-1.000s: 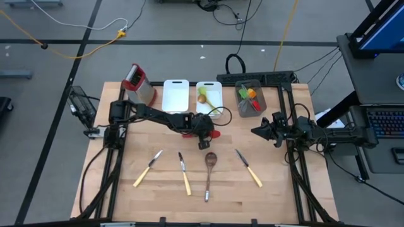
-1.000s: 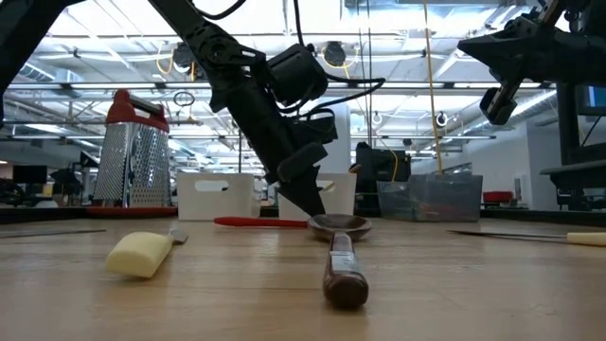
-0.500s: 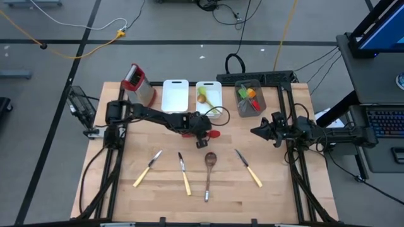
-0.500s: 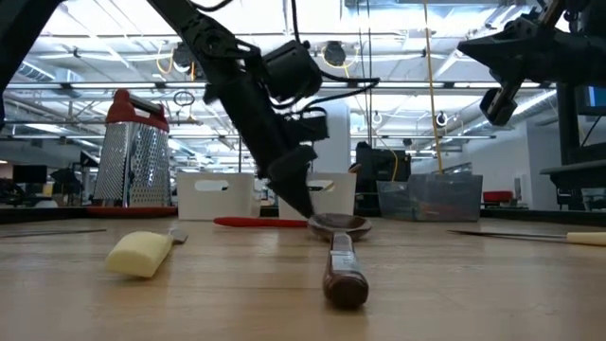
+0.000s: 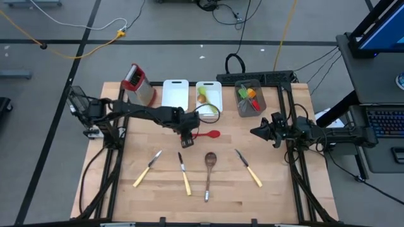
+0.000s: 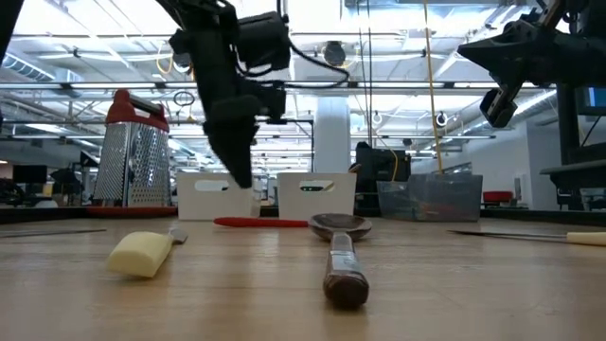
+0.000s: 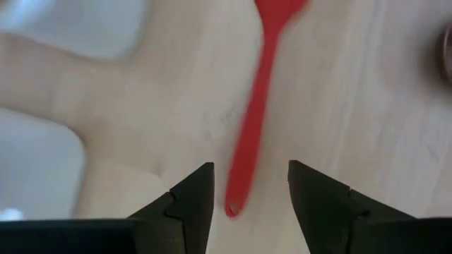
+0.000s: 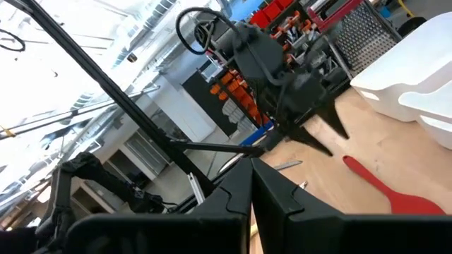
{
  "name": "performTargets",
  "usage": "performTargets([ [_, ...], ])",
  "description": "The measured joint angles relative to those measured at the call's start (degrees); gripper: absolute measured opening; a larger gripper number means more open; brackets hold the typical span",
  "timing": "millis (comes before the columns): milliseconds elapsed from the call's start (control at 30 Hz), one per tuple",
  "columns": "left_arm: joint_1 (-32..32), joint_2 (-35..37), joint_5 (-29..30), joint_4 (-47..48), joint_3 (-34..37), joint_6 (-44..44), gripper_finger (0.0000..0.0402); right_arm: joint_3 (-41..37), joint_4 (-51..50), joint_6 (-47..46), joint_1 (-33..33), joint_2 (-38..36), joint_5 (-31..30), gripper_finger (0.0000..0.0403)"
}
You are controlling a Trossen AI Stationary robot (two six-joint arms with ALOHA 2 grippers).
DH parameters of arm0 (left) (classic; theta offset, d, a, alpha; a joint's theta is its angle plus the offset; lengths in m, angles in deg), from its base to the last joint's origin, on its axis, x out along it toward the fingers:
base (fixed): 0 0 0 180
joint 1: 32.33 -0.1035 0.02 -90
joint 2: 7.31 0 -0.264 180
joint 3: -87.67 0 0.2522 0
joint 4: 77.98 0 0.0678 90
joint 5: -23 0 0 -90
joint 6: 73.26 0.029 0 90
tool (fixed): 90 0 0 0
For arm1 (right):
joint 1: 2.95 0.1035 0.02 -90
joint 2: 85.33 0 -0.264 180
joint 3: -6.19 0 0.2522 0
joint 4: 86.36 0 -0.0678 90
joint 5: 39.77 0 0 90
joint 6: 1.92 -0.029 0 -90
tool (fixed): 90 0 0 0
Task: Pick & Place Kitchen Items
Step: Put the red serving spoon into the right white bin
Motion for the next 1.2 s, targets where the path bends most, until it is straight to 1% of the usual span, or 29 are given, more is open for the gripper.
performTargets([
  [133, 0.0, -1.8, -1.5, 0.3, 0.6, 0.0, 0.0184, 0.0, 0.1, 0.7, 0.0, 0.0, 0.0, 0.0],
  [400, 0.0, -2.5, -0.8, 0.1, 0.5, 0.0, 0.0187, 0.0, 0.1, 1.0, 0.0, 0.0, 0.0, 0.0],
  [500, -0.4, -2.5, -0.8, -0.7, 1.4, 0.2, 0.0202, 0.0, 0.2, 1.0, 0.0, 0.0, 0.0, 0.0],
  [633, -0.9, -3.6, -1.5, -1.3, 3.6, -0.5, 0.0235, 0.0, 0.2, 1.0, 0.0, 0.0, 0.0, 0.0],
  [733, -1.3, -4.8, -1.4, -4.8, 5.3, -0.6, 0.0254, 0.0, 0.2, 1.2, 0.0, 0.0, 0.0, 0.0],
  [867, -1.9, -7.4, -1.5, -6.6, 6.2, -1.5, 0.0265, 0.0, 0.2, 1.2, 0.0, 0.1, 0.0, 0.0],
  [933, -1.9, -8.5, -1.4, -6.7, 6.1, -1.5, 0.0259, 0.0, 0.5, 1.1, 0.0, 0.2, 0.0, 0.0],
  [1000, -1.7, -9.5, -0.6, -7.3, 6.0, -1.7, 0.024, 0.0, 0.4, 1.0, 0.0, 0.2, -0.1, 0.0],
  [1100, -1.0, -10.0, 0.7, -8.5, 6.0, -2.1, 0.0191, 0.0, 0.3, 0.8, 0.0, 0.2, 0.0, 0.0],
  [1200, -0.8, -10.2, 1.5, -10.7, 6.1, -3.1, 0.0129, 0.0, 0.2, 0.8, 0.0, 0.2, -0.1, 0.0],
])
